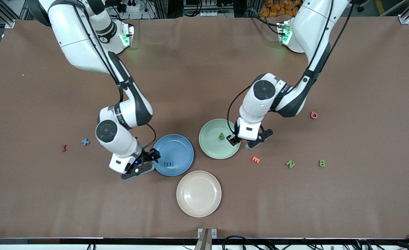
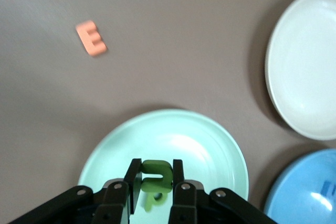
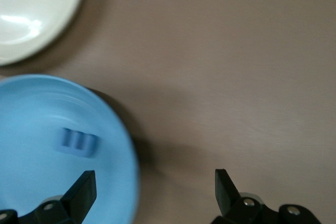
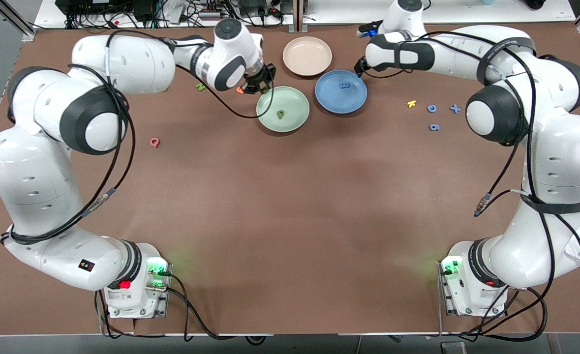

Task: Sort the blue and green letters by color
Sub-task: 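Drop green u onto the green plate while the right gripper returns to letters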

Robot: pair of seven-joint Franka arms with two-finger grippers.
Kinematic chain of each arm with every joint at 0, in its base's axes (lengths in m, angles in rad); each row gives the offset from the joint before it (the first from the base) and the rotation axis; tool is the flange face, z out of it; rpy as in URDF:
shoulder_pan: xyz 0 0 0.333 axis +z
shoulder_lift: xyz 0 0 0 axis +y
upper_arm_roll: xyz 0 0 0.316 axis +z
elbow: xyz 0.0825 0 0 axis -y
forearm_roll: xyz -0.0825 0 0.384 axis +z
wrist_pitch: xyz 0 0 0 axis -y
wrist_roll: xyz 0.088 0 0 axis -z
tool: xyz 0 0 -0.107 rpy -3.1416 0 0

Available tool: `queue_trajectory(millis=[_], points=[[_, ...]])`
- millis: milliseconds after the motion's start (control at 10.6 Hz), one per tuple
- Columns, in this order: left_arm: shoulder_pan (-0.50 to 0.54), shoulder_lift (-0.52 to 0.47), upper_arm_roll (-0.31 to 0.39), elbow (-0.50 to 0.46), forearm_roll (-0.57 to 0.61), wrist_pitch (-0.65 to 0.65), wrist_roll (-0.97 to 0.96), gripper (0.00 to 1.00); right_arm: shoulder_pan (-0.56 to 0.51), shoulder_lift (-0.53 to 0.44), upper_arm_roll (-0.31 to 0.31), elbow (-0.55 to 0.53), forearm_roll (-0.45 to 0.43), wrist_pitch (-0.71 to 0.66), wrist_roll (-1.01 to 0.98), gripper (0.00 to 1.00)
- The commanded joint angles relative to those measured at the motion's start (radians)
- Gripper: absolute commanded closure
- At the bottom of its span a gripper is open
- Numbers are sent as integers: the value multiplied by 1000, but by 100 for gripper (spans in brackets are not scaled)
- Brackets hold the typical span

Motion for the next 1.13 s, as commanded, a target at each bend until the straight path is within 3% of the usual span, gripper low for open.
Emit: queue_trajectory(millis=[0,283,471,754,1036], points=[[-58,52,17,45,44,-20,-28,1,-59,3,-18,15,-75,-53,-126,0],[-80,51,48,46,64,-116,-31,0,-143,7,-23,14,-138,-65,-270,0],[-80,46,106,46,65,-134,-27,0,-222,6,-23,9,-152,-67,-344,0],[-60,44,195,63,67,-134,48,0,-302,6,-21,-26,-150,-71,-339,0],[23,57,197,77,67,-135,120,0,-311,-40,-21,-73,-147,-199,-279,0]])
